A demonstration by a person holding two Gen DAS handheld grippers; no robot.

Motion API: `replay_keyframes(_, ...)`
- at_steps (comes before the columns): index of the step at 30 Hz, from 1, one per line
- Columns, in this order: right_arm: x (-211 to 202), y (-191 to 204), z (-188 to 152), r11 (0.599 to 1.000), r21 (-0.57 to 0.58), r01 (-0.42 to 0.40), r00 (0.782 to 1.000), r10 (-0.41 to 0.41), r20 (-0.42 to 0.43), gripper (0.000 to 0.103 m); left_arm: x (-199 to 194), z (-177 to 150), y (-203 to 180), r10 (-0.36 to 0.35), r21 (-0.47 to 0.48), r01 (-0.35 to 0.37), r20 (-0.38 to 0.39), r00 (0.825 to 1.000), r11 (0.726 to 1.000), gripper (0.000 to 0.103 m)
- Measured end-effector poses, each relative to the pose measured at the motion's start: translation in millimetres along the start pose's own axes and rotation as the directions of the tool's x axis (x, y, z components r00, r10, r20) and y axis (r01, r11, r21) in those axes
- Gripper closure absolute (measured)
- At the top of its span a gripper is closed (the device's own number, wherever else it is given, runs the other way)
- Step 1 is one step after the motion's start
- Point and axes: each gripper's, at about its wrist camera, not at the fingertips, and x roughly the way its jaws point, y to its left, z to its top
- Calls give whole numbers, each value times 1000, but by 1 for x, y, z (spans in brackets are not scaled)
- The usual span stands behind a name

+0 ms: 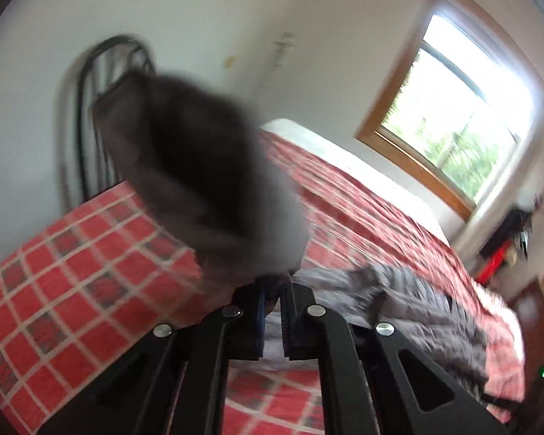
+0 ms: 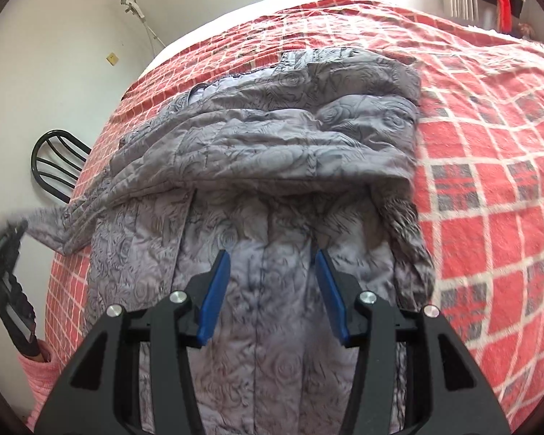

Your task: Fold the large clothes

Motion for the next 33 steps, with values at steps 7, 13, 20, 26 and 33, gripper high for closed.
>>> replay_keyframes(7,-3,1,-13,1000,-9,-12,1000,12,10,54,28,-37,-127,-108,233,127,-93,990,964,97)
replay_keyframes(13,7,-7,-15,1000,19,-18,1000,18,-2,54,68,-69,-179,-128,325,208,-250,960,923,97)
replay_keyframes(20,13,-9,-14,1000,27,-14,1000,14,-22,55,124,-101,-189,-66,376,238,-416,907,896,96)
replay_keyframes(26,6,14,2,999,2,-36,999,36,-27,52,89,-88,-171,-190,295,366,-487,852,883,76)
replay_keyframes(33,24,75,43,983,-32,-179,980,176,-88,51,46,-52,-107,-316,127,402,-427,847,907,37)
